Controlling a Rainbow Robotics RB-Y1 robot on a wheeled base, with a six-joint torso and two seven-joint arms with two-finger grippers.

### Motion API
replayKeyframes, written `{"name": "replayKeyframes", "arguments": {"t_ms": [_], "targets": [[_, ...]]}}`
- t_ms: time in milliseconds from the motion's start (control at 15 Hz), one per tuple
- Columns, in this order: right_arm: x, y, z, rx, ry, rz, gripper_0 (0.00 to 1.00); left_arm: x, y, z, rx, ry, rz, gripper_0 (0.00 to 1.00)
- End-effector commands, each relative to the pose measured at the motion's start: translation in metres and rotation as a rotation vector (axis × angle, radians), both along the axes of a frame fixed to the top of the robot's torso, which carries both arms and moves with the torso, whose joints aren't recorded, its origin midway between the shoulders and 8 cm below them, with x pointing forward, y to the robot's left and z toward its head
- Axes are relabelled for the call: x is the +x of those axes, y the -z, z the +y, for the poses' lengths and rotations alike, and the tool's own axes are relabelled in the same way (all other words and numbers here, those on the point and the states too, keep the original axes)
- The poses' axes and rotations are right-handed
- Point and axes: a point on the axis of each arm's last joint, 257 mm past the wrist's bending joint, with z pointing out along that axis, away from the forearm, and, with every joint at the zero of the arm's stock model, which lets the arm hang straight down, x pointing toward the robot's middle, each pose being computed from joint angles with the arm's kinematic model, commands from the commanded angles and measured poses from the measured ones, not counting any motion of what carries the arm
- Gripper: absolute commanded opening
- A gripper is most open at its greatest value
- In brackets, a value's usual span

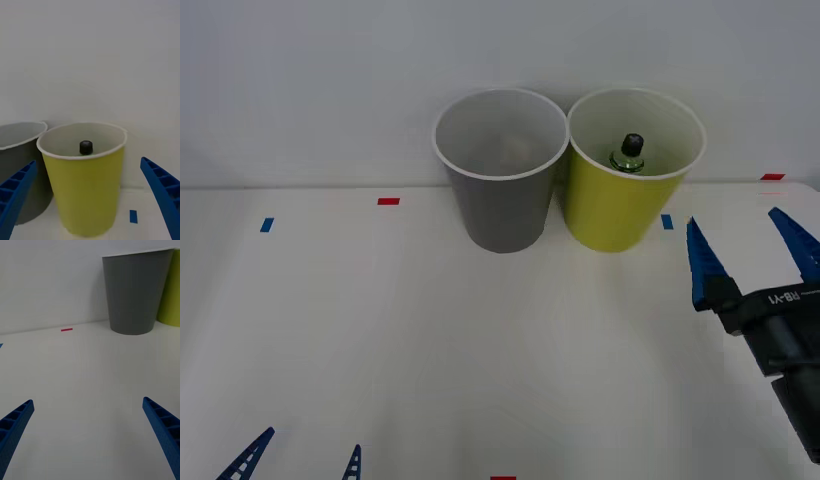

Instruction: Put cans in the gray bin and PET bottles in the light green bin.

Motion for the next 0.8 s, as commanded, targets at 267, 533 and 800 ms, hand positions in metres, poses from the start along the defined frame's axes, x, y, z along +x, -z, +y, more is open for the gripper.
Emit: {"name": "replayKeyframes", "arguments": {"t_ms": [267,533,800], "targets": [[-0.025,0.091,-0.031,-0.025,0.083,0.067,0.93,0.0,0.0,0.0,0.0,0.0,0.0,1.0],[-0.069,0.125,-0.047,-0.044,0.147,0.146,0.93,0.0,0.0,0.0,0.0,0.0,0.0,1.0],[-0.106,0.151,-0.058,-0.05,0.204,0.225,0.95,0.0,0.0,0.0,0.0,0.0,0.0,1.0]]}}
